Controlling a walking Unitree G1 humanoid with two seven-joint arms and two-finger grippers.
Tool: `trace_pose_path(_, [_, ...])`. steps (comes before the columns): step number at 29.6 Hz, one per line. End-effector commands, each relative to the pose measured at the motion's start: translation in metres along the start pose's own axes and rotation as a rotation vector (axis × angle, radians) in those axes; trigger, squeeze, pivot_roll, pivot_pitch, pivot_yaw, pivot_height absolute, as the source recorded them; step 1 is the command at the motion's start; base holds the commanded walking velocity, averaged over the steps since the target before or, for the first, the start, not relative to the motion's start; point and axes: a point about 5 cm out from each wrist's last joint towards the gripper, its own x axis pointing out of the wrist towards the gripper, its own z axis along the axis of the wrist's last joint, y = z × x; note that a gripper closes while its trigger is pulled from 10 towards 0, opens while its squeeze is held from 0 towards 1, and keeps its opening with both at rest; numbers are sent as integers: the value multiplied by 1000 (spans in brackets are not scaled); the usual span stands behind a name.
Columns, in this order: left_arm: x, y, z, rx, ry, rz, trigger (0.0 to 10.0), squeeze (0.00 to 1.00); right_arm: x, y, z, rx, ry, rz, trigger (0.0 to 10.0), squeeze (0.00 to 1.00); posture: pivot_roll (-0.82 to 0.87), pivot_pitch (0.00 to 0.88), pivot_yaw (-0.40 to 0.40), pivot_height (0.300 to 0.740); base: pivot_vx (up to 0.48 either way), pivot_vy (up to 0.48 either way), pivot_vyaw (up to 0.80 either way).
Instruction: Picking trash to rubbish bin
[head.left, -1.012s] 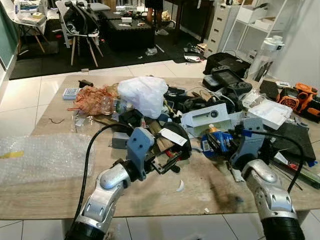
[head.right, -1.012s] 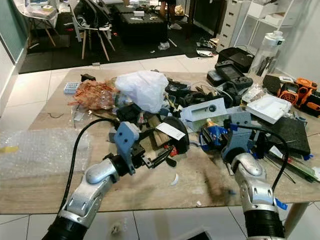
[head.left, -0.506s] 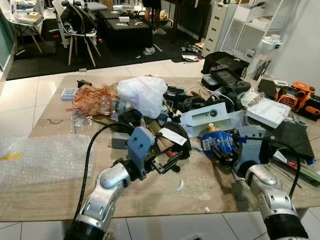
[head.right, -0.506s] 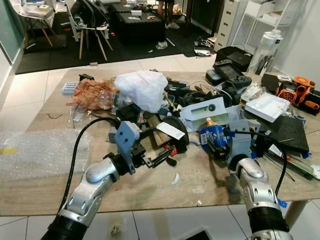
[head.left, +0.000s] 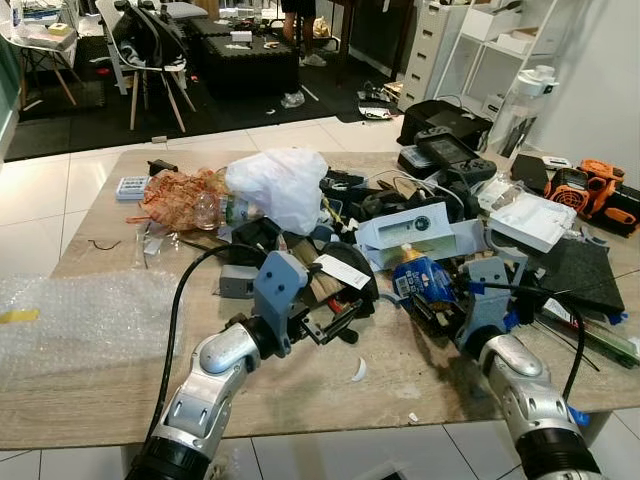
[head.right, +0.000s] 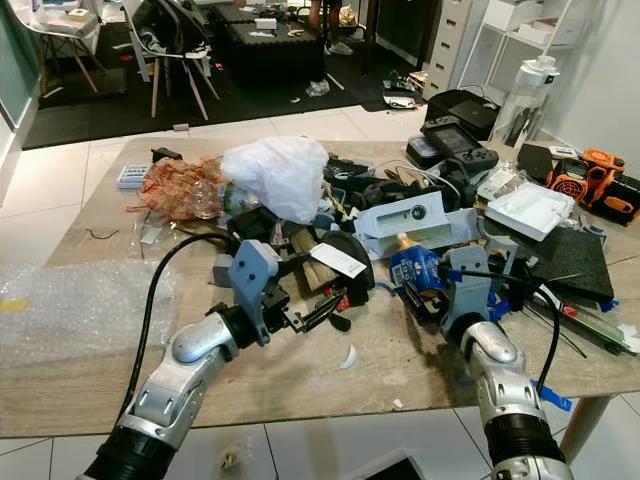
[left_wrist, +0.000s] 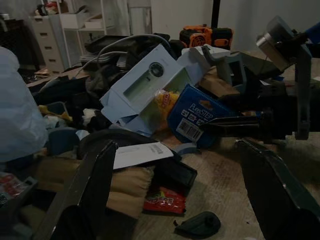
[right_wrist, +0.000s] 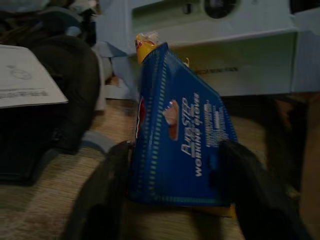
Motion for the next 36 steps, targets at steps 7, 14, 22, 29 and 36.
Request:
trace_pose_path(7, [-1, -4, 0, -31, -20, -38, 10000, 0, 2, 7, -6, 9, 6, 30, 0, 0, -132, 75, -33, 740, 0, 0, 0])
trace_pose_path(14, [-2, -10, 2, -38, -34, -97, 10000, 0, 0, 9, -9, 12, 1, 37, 0, 0, -130, 68, -35, 740, 0, 0, 0])
trace_pose_path(22, [-4, -9, 2, -31, -32, -93, 10000, 0, 1, 16, -9, 15, -11, 59, 0, 0, -127, 56, -40, 740, 0, 0, 0])
trace_pose_path(29, [-5, -8, 4, -36, -38, -90, 10000, 0, 3, 23, 6, 55, -81, 69, 0, 0, -126, 48, -42, 740, 0, 0, 0])
trace_pose_path(36, [-8, -9, 2, -42, -33, -94, 10000, 0, -1, 41, 63, 113, -350, 71, 0, 0, -124, 33, -45, 740, 0, 0, 0])
